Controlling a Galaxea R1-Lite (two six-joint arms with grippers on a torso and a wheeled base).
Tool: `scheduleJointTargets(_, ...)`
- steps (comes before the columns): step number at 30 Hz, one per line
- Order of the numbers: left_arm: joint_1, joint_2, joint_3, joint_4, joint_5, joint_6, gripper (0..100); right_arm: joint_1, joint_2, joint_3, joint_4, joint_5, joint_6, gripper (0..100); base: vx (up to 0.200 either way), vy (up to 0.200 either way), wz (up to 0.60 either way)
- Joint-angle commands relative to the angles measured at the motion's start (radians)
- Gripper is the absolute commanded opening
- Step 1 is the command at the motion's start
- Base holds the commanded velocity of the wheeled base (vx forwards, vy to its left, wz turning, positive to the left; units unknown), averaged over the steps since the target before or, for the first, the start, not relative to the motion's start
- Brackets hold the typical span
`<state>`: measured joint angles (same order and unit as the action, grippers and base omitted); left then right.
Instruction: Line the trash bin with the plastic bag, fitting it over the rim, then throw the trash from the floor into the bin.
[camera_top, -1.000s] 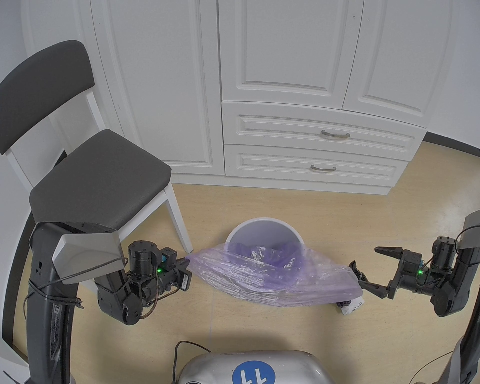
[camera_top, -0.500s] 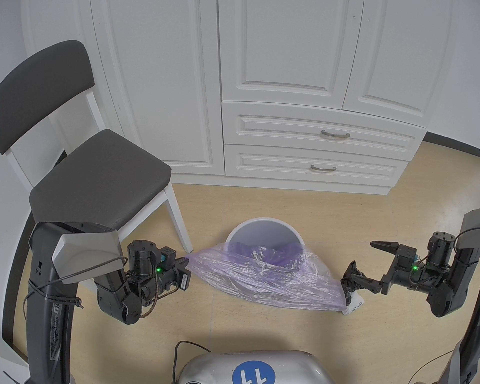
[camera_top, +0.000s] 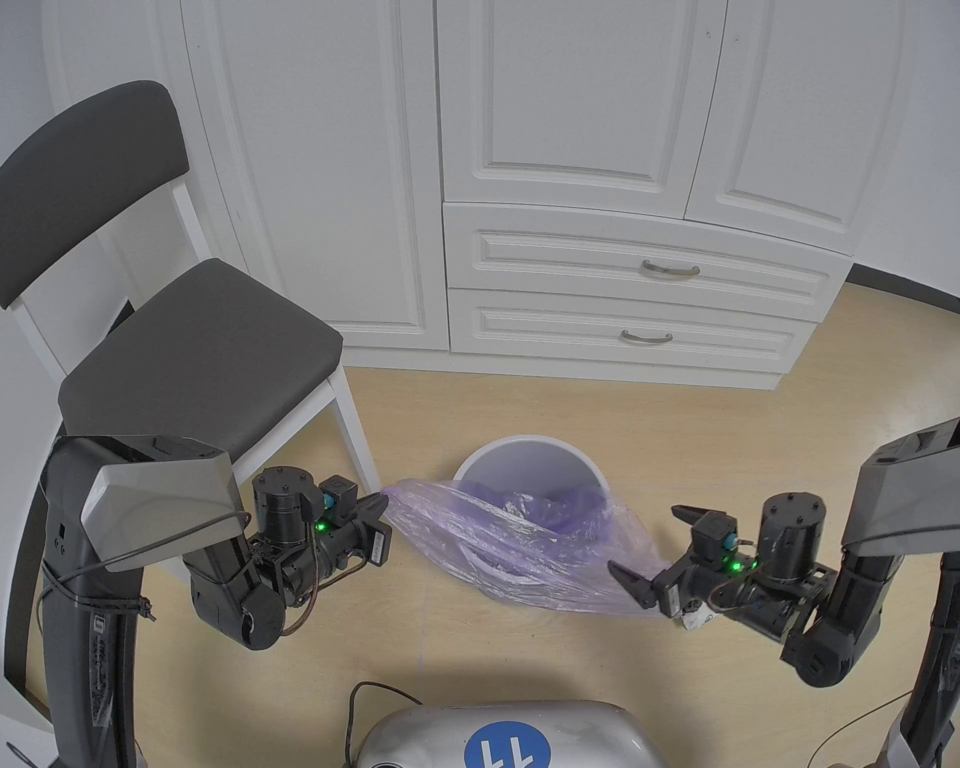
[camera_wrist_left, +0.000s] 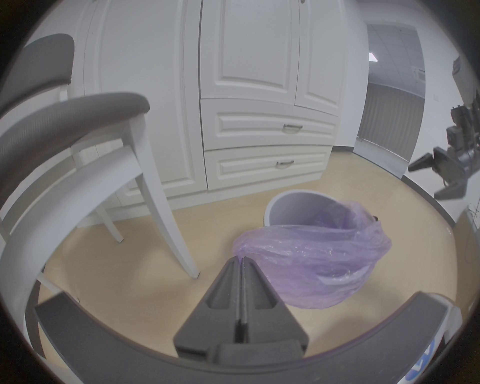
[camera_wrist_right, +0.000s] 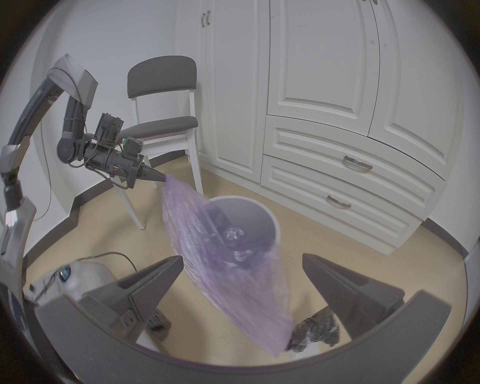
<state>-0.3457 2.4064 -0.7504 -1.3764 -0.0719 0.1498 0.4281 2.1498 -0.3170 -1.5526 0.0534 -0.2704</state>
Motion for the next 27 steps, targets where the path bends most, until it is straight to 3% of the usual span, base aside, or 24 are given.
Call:
scheduleJointTargets(1,-0.039,-0.038,0.000,-0.035,0.030,-0.022,0,0.181,0.101,-0.071,-0.018,-0.159,0.109,100,0.000,0.000,0.00)
scheduleJointTargets(5,-0.045,-0.043,-0.024,-0.035,0.060,-0.055,0,0.224,0.190,-0.132,-0.018,-0.253,0.139,100,0.000,0.000,0.00)
scheduleJointTargets(11,-0.050,-0.055,-0.027,-0.035,0.063,-0.072,0,0.271,0.243,-0.183,-0.018,-0.285,0.175,100,0.000,0.000,0.00)
scheduleJointTargets(14,-0.052,-0.055,-0.027,-0.035,0.063,-0.072,0,0.311,0.285,-0.229,-0.018,-0.333,0.215,100,0.000,0.000,0.00)
scheduleJointTargets(17,-0.052,-0.052,-0.027,-0.035,0.063,-0.070,0,0.340,0.357,-0.333,-0.018,-0.422,0.244,100,0.000,0.000,0.00)
scheduleJointTargets(24,-0.053,-0.050,-0.027,-0.035,0.063,-0.070,0,0.354,0.395,-0.386,-0.018,-0.448,0.250,100,0.000,0.000,0.00)
scheduleJointTargets(27,-0.053,-0.049,-0.027,-0.035,0.063,-0.072,0,0.370,0.435,-0.416,-0.018,-0.495,0.249,100,0.000,0.000,0.00)
